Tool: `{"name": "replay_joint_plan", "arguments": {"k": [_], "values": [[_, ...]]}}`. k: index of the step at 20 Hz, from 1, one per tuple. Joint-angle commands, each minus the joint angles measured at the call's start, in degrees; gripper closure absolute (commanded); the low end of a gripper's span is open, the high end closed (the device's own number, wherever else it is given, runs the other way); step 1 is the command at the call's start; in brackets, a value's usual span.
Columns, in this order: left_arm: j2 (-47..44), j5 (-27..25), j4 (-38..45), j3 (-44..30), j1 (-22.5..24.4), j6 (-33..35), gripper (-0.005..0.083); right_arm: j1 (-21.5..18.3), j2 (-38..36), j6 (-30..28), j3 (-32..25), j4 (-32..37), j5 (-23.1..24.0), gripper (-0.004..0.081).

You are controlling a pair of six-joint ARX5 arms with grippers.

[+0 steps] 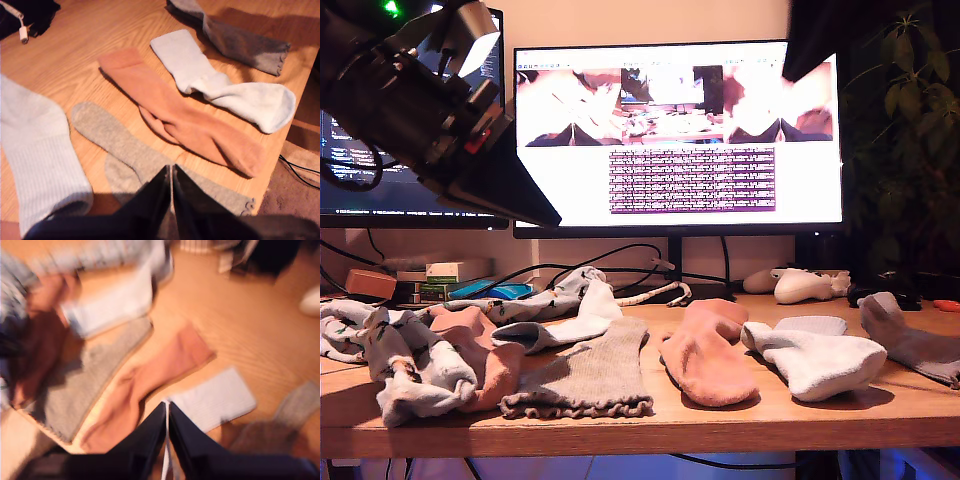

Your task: Pair up the socks based on colour and pattern, by placing them on top of one another

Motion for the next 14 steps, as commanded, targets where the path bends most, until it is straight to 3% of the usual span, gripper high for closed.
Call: {"name": "replay_joint_plan", "arguments": {"k": [1,4,8,12,14], "values": [[1.1,-0.4,-0.4,1.6,-0.4,-0.3,0.0797,0.3,-3.0,0.8,-6.8,3.8,-0.1,0.0783],[3.6,-1.5,-6.4,6.3,-0.6,-0.7,0.0797,0.3,-10.9,1.7,-16.0,8.3,-0.1,0.0783],[9.3,-1.7,-16.0,14.7,-0.9,-0.9,0.0797,0.3,-21.0,1.9,-24.9,8.7,-2.1,0.0783],[17.6,-2.1,-24.4,23.2,-1.6,-3.3,0.0797,0.9,-29.9,2.5,-30.4,5.7,-3.3,0.0783],[21.5,-4.4,-26.1,26.4,-1.9,-4.3,0.0716,1.0,-32.6,2.8,-31.0,3.1,-3.3,0.0783]]}}
